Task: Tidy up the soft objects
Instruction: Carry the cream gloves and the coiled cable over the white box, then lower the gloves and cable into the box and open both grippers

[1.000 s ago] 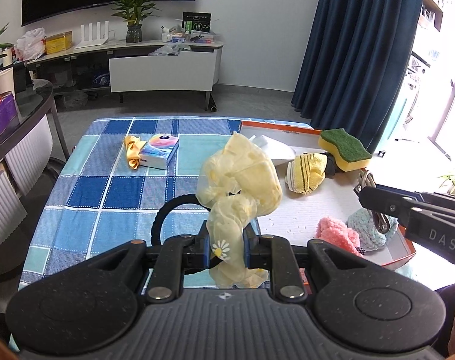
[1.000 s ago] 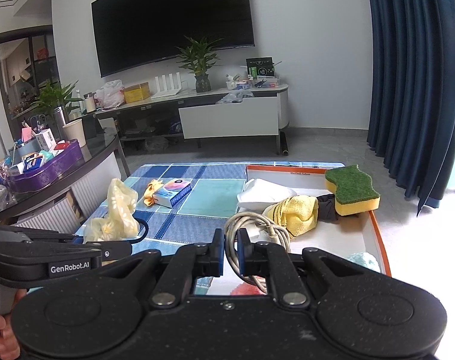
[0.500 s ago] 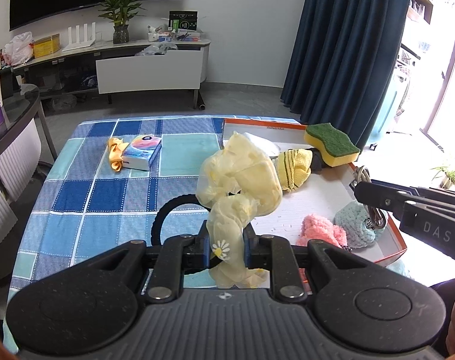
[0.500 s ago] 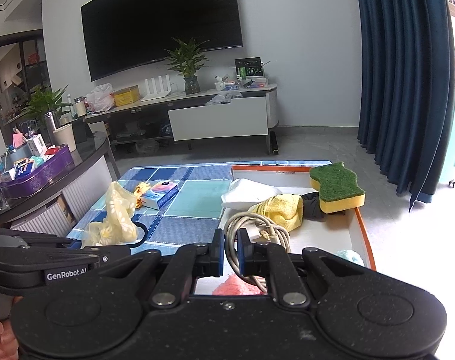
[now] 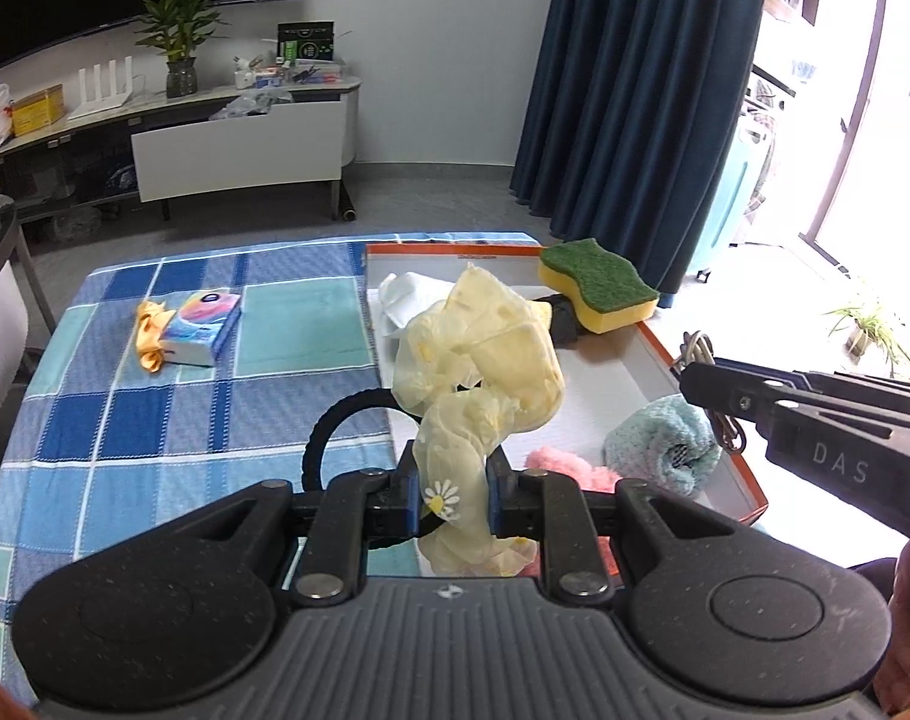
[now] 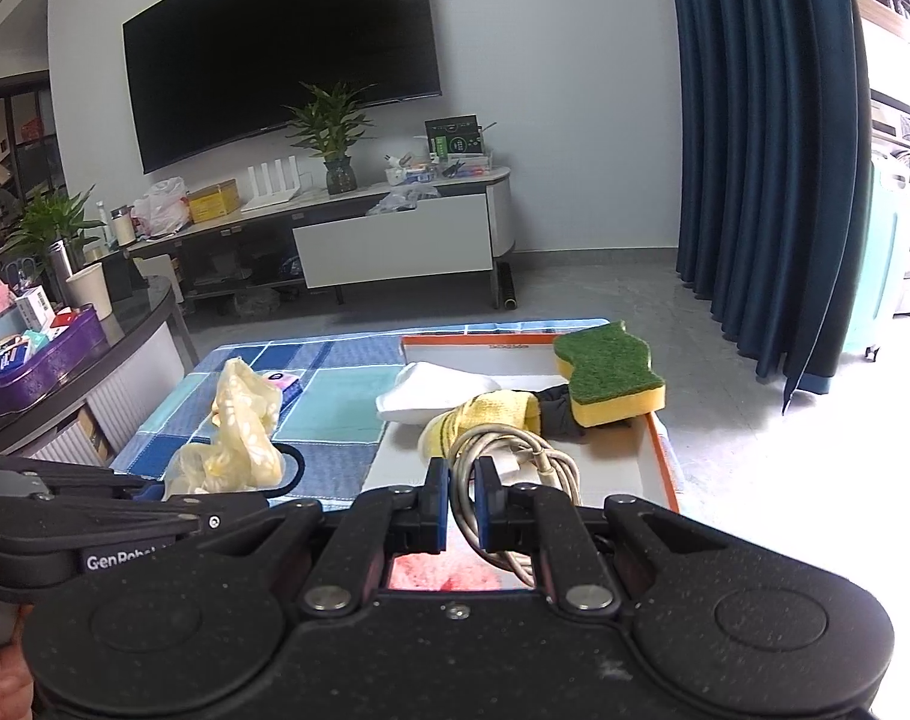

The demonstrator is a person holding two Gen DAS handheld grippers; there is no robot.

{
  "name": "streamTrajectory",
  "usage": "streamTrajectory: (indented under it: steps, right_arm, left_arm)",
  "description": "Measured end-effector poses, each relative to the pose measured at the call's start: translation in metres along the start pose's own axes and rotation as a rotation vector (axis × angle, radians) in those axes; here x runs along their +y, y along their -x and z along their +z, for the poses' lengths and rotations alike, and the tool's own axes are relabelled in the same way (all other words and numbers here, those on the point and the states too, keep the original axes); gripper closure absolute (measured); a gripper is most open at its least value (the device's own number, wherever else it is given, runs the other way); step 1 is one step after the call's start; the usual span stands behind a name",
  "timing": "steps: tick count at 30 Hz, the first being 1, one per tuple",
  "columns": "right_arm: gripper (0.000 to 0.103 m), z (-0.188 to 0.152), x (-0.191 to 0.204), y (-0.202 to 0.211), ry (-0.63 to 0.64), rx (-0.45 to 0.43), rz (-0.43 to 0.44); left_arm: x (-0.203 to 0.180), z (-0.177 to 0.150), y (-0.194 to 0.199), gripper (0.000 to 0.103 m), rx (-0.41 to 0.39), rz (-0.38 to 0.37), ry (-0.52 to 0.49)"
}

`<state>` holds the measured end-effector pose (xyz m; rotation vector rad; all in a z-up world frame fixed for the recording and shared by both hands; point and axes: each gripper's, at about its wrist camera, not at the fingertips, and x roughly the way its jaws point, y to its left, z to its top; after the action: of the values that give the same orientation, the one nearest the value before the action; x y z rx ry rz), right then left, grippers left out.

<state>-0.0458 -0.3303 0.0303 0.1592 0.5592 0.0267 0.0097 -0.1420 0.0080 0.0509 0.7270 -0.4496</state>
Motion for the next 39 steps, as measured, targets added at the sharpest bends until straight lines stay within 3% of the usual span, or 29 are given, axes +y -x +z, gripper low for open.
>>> streamTrajectory:
  steps: [39]
  right_arm:
    - [0.089,0.014,-0.05,-0.054,-0.049,0.053,-0.084]
  left_arm:
    - [-0.03,0.025,-0.073,0.081,0.085,-0.147,-0.015]
